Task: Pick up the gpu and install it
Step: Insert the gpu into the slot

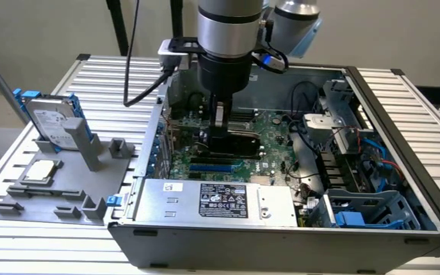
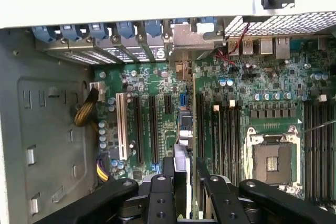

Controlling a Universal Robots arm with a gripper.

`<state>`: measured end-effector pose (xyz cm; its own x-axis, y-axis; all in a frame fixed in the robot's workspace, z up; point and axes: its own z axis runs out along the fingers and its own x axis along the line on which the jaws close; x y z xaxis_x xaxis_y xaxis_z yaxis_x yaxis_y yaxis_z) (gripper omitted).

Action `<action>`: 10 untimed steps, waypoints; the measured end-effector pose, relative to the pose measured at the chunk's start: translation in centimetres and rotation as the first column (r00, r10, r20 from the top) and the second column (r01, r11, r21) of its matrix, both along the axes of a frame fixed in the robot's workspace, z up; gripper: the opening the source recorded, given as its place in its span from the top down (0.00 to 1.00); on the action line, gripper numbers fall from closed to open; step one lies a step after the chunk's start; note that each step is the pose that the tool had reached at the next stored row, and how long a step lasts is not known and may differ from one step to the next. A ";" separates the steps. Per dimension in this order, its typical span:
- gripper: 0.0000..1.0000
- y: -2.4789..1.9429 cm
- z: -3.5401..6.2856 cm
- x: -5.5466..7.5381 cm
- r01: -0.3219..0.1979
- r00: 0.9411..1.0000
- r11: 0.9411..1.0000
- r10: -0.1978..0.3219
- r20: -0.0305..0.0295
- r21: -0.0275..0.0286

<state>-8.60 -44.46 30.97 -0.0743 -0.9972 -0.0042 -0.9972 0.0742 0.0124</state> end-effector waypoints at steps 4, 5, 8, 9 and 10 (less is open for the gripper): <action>0.73 -0.12 -0.50 -0.4 -0.002 1.000 1.000 0.002 0.005 0.014; 0.73 -0.13 -0.65 -0.4 -0.002 1.000 1.000 0.002 0.006 0.016; 0.73 -0.21 -1.17 -0.5 -0.002 1.000 1.000 0.002 0.008 0.021; 0.73 -0.23 -1.35 -0.5 -0.002 1.000 1.000 0.002 0.008 0.022; 0.73 -0.25 -1.53 -0.6 -0.002 1.000 1.000 0.002 0.008 0.022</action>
